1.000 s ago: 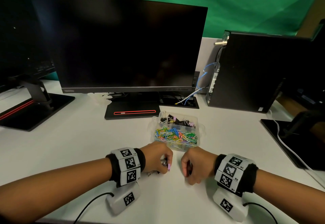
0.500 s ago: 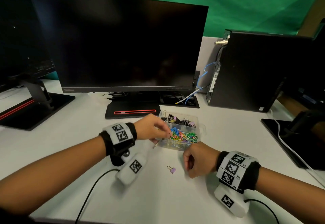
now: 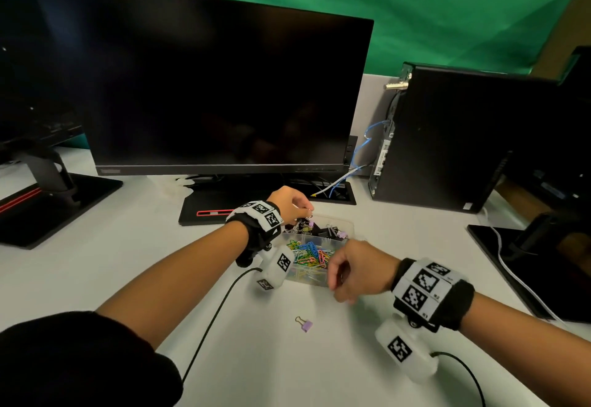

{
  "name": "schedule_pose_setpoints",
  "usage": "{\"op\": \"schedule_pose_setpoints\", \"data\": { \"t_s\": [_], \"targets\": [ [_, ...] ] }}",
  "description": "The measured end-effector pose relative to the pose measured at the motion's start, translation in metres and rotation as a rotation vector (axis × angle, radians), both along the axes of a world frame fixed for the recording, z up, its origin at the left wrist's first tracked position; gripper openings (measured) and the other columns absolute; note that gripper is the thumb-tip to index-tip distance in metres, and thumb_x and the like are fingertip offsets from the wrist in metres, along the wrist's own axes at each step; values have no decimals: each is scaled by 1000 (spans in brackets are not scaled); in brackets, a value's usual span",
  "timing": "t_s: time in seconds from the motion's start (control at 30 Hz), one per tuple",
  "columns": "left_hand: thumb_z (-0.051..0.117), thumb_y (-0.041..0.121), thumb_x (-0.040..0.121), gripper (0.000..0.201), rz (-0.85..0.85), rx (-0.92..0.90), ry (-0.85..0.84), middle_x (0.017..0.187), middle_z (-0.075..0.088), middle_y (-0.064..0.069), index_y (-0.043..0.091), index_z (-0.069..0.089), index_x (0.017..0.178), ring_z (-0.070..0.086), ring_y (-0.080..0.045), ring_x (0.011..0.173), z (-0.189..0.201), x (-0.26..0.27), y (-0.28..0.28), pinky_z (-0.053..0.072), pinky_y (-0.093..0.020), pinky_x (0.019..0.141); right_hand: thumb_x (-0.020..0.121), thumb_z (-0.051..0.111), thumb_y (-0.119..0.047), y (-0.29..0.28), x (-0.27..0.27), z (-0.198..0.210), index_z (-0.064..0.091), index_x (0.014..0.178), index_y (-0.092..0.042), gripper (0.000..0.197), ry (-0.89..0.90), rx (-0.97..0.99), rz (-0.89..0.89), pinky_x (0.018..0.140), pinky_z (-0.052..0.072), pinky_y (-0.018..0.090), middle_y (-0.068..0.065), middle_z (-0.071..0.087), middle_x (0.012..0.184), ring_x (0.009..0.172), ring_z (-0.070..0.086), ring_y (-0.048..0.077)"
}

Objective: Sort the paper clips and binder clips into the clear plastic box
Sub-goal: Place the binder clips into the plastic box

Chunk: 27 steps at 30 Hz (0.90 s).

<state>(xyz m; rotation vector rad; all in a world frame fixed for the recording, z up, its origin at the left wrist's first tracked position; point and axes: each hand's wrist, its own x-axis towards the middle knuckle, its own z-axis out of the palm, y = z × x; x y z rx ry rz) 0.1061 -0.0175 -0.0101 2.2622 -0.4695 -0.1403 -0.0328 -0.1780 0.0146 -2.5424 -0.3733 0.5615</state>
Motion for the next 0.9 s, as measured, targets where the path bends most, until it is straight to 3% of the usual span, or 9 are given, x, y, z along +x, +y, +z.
{"op": "schedule_pose_setpoints", "data": {
  "t_s": [0.1, 0.27, 0.37, 0.47, 0.53, 0.6, 0.77, 0.83, 0.9],
  "targets": [
    [66, 14, 84, 16, -36, 86, 11, 109, 66, -9, 13, 71, 100, 64, -21, 98, -3, 7, 0, 57, -32, 80, 73, 69, 2, -6, 19, 14, 64, 66, -14, 18, -6, 93, -85, 58, 54, 22, -8, 63, 47, 45, 60, 4],
    [61, 12, 87, 17, -125, 212, -35, 108, 70, -6, 18, 73, 98, 64, -19, 104, 3, 9, 11, 50, -35, 96, 73, 70, 2, -18, 62, 23, 65, 64, -10, 16, -138, 147, -252, 61, 58, 24, 1, 66, 54, 51, 64, 10],
    [62, 11, 86, 16, -196, 194, -44, 101, 70, -2, 18, 73, 94, 64, -14, 96, 18, -11, 17, 52, -31, 90, 75, 69, 4, -23, 82, 16, 63, 64, -8, 17, -179, 204, -373, 63, 60, 27, 9, 67, 60, 55, 68, 16],
    [63, 13, 85, 16, -361, 257, -4, 94, 69, 4, 20, 73, 95, 60, -3, 81, 30, -50, 19, 49, -14, 76, 80, 65, 5, -24, 91, 2, 61, 63, -11, 23, -209, 185, -412, 69, 61, 33, 9, 67, 63, 56, 68, 17],
    [61, 13, 85, 18, -483, 369, 13, 99, 70, 1, 17, 72, 99, 55, 3, 71, 28, -75, 19, 42, -4, 65, 82, 62, 3, -26, 94, -8, 62, 61, -16, 28, -240, 116, -394, 76, 59, 37, 10, 70, 73, 67, 70, 22],
    [62, 16, 85, 19, -550, 465, 17, 102, 70, -2, 16, 70, 103, 49, 5, 64, 21, -92, 20, 37, -6, 61, 82, 59, 3, -28, 95, -14, 64, 61, -22, 33, -275, 25, -349, 80, 58, 39, 12, 73, 87, 81, 70, 25],
    [66, 18, 83, 25, -560, 556, 27, 106, 68, -6, 13, 67, 108, 45, 0, 64, -1, -112, 20, 31, -6, 61, 85, 59, -6, -23, 74, -10, 71, 84, -16, 16, -346, -61, -183, 75, 47, 21, 2, 70, 90, 83, 63, 15],
    [68, 20, 82, 31, -578, 584, 26, 108, 65, -7, 11, 64, 111, 41, 0, 61, -9, -118, 19, 28, -5, 60, 83, 66, -18, -15, 55, -6, 71, 82, -16, 5, -304, -69, -76, 68, 42, 16, -5, 67, 82, 76, 59, 8],
    [69, 21, 81, 32, -576, 586, 28, 101, 59, -6, 10, 63, 111, 38, 4, 59, -15, -121, 19, 27, -6, 58, 79, 71, -27, -8, 39, -5, 71, 80, -17, 10, -253, -114, 25, 63, 39, 13, -10, 63, 74, 66, 54, 1]
  ]
}}
